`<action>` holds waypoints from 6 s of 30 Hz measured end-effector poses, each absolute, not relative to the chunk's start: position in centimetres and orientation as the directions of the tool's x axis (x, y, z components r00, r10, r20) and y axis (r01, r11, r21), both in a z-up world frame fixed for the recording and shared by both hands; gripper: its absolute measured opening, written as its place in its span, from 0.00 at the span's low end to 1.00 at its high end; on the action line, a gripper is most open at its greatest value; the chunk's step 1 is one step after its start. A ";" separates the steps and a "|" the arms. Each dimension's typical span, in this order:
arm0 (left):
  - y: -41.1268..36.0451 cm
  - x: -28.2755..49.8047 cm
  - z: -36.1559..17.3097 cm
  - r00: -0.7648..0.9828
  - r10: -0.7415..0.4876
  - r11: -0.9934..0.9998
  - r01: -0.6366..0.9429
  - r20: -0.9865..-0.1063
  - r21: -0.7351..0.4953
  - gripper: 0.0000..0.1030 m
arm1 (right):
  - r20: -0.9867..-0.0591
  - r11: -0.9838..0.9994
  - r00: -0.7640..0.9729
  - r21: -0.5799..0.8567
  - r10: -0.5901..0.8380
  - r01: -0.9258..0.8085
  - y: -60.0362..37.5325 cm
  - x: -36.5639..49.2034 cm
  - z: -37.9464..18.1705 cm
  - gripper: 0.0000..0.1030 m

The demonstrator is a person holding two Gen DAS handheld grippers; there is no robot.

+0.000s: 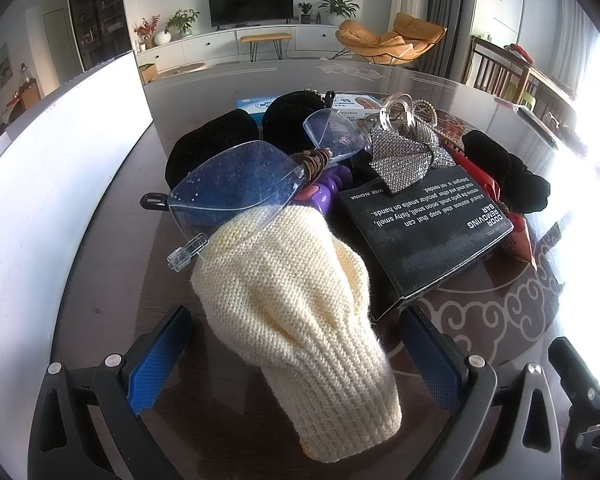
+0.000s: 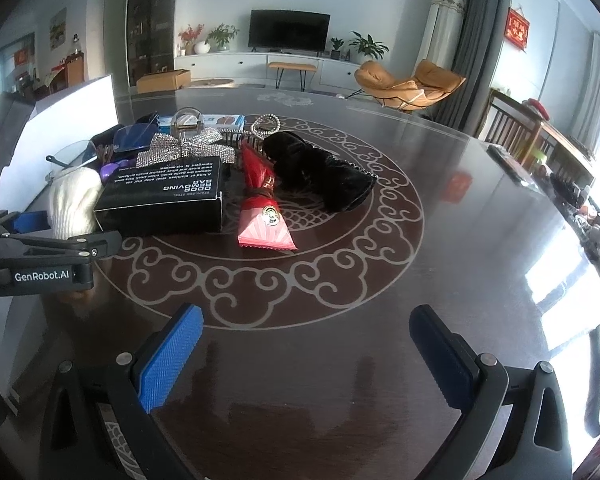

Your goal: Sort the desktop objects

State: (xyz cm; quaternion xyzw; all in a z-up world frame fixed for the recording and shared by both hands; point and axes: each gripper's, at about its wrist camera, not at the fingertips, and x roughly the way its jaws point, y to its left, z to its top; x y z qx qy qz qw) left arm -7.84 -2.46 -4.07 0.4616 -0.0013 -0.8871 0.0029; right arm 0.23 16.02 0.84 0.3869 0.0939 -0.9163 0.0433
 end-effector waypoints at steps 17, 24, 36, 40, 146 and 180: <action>-2.4 -7.9 -4.1 -0.575 -0.007 -1.000 0.004 -0.818 0.005 1.00 | -0.718 -0.979 -0.696 -0.140 -0.004 0.149 15.9 0.2 0.8 1.00; -2.4 -7.9 -4.1 -0.575 -0.007 -1.000 0.005 -0.818 0.005 1.00 | -0.717 -0.980 -0.697 -0.130 -0.011 0.149 16.0 0.2 0.8 1.00; -2.4 -7.9 -4.1 -0.575 -0.007 -1.000 0.005 -0.818 0.005 1.00 | -0.714 -0.982 -0.700 -0.122 -0.015 0.145 16.1 0.2 0.8 1.00; -2.4 -7.9 -4.1 -0.575 -0.007 -1.000 0.005 -0.818 0.005 1.00 | -0.715 -0.981 -0.699 -0.122 -0.017 0.149 16.2 0.2 0.8 1.00; -2.5 -7.9 -4.2 -0.577 -0.008 -1.000 0.007 -0.817 0.005 1.00 | -0.724 -0.980 -0.690 -0.126 -0.018 0.157 16.1 0.1 0.6 1.00; -2.5 -7.9 -4.3 -0.578 -0.010 -1.000 0.009 -0.816 0.005 1.00 | -0.744 -0.970 -0.669 -0.163 0.000 0.181 15.3 -0.4 0.0 1.00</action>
